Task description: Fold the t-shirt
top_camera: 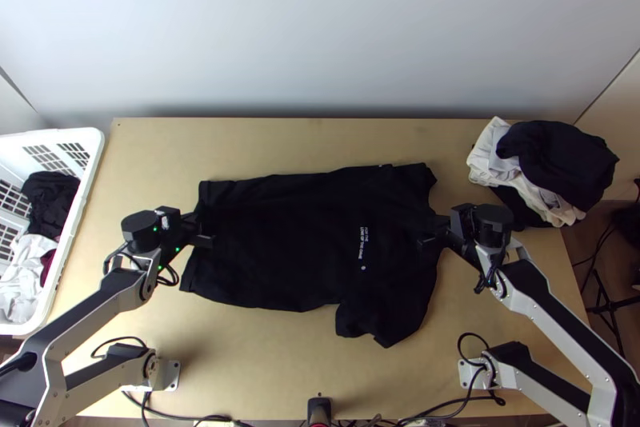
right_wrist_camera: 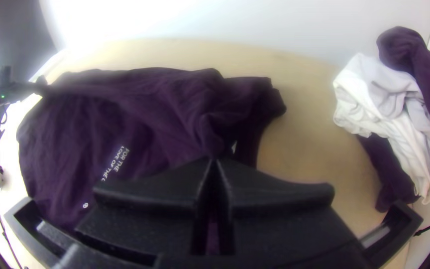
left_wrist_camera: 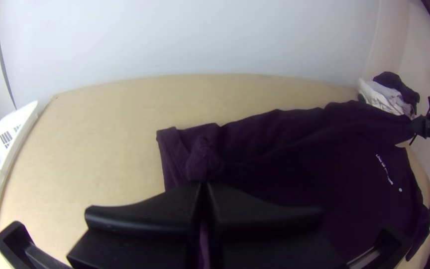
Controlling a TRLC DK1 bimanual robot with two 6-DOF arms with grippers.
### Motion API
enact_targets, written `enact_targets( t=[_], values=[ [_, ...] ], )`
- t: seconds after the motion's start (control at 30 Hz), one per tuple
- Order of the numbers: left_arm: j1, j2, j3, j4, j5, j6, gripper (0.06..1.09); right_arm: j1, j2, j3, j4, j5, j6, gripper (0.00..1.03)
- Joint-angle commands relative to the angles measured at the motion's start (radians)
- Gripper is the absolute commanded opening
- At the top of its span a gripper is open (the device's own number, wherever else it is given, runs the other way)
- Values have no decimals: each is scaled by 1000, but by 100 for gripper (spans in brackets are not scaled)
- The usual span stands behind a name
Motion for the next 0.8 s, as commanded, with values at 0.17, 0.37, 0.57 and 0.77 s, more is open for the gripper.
enact_targets(
  t=[0.17,0.37,0.57,0.77],
  values=[
    [18,13,-26,0,-1,22,9,7,-41,-60,-21,2,1,3],
    [75,42,-6,12,0,48,9,21,-82,-39,-101,1,1,3],
    [103,88,36,15,0,51,9,38,-122,-34,-162,-4,4,3],
    [104,138,62,20,2,53,9,44,-113,-34,-171,-9,4,3]
  ],
)
